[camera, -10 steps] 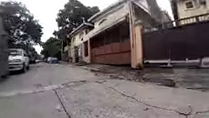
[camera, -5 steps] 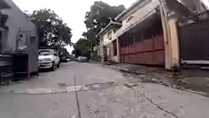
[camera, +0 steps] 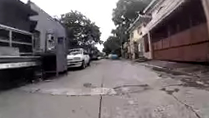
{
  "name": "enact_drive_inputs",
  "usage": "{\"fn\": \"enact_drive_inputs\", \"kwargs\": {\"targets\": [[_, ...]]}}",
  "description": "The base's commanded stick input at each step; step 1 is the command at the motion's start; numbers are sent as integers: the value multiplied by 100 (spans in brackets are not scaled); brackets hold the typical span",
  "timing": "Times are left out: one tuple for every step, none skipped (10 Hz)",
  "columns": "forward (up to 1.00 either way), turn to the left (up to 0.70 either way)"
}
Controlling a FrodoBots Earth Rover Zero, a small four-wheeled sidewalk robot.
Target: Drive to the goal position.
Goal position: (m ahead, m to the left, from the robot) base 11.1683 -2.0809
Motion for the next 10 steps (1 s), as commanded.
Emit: {"fn": "enact_drive_inputs", "kwargs": {"targets": [[70, 0], [85, 0], [85, 0], [85, 0], [85, 0], [85, -21], [85, -27], [85, -27], [85, -27], [85, -27]]}}
